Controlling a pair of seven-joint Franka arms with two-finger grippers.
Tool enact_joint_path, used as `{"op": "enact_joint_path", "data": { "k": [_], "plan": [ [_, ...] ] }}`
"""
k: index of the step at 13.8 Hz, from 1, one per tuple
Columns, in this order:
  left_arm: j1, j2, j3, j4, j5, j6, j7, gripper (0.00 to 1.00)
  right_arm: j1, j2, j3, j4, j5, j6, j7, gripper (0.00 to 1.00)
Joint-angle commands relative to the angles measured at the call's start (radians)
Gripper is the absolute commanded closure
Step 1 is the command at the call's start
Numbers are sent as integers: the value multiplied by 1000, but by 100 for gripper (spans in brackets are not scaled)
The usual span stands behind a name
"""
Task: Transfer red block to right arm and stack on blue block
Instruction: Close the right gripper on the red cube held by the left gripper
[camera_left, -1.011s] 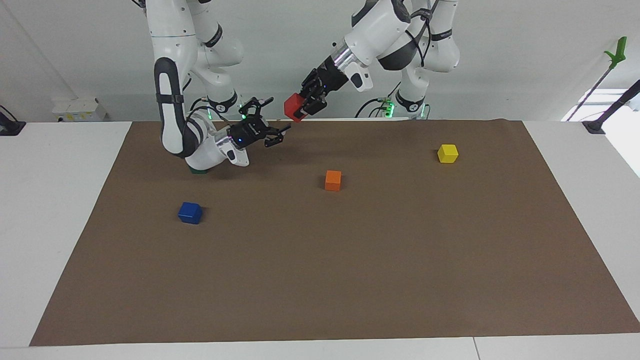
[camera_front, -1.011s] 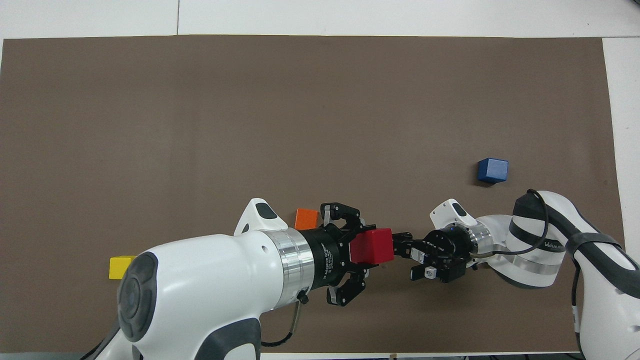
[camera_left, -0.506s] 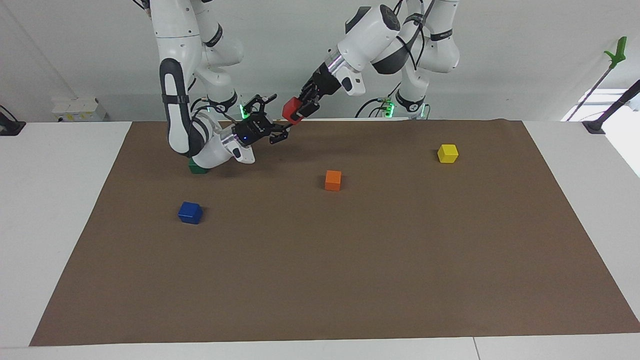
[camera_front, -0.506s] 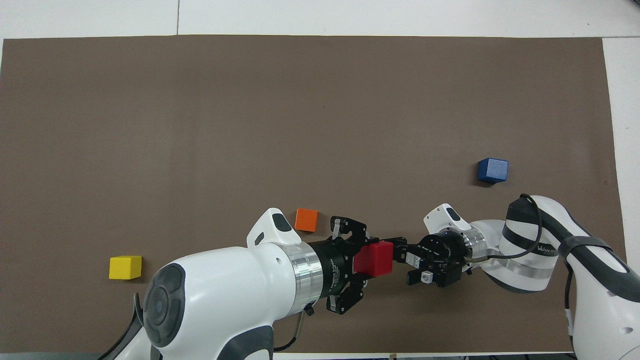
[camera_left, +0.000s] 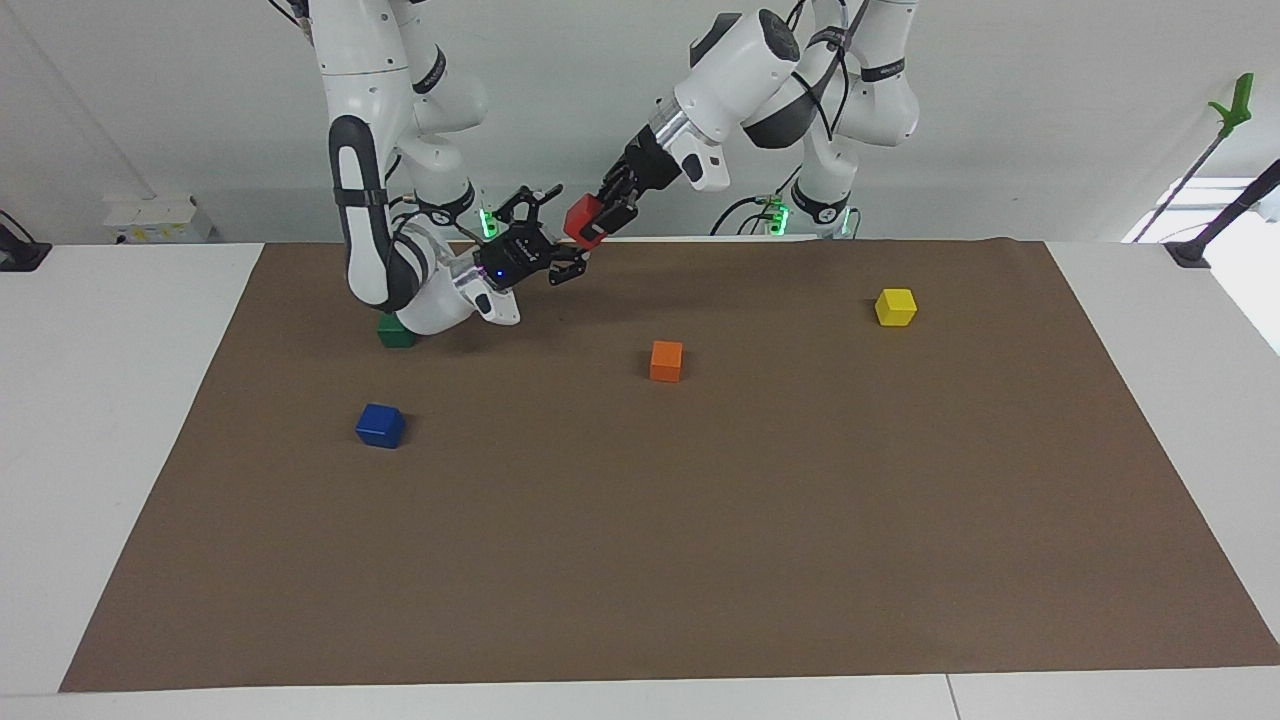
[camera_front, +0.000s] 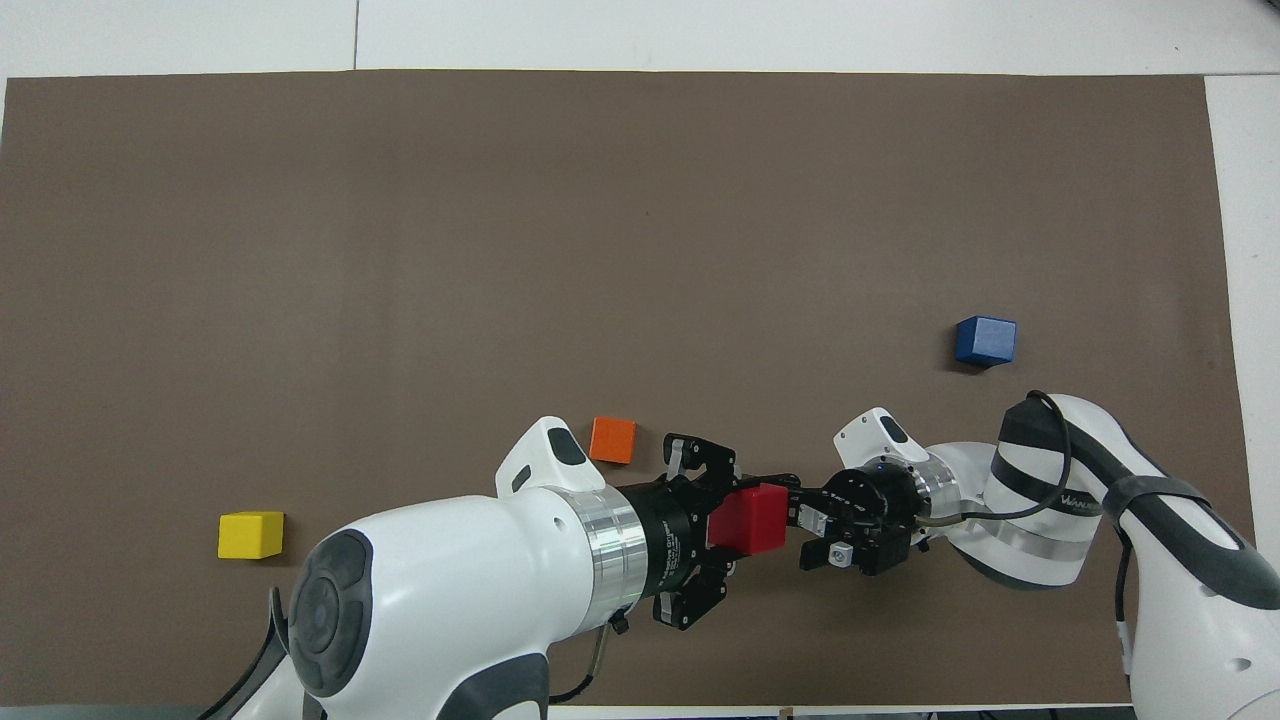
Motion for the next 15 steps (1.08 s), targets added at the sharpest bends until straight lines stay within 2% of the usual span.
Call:
{"op": "enact_joint_path", "data": {
  "k": [1, 4, 15],
  "plan": [
    [-17, -35, 11, -42, -24, 19, 29, 100, 13, -26, 1, -33, 26, 1, -25, 55],
    [-18, -42, 11, -57, -24, 14, 50, 100, 48, -32, 1, -42, 78, 2, -40, 100],
    [-34, -61, 11, -85, -24, 14, 91, 100, 51, -30, 1, -35, 86, 19, -25, 100]
  ]
}}
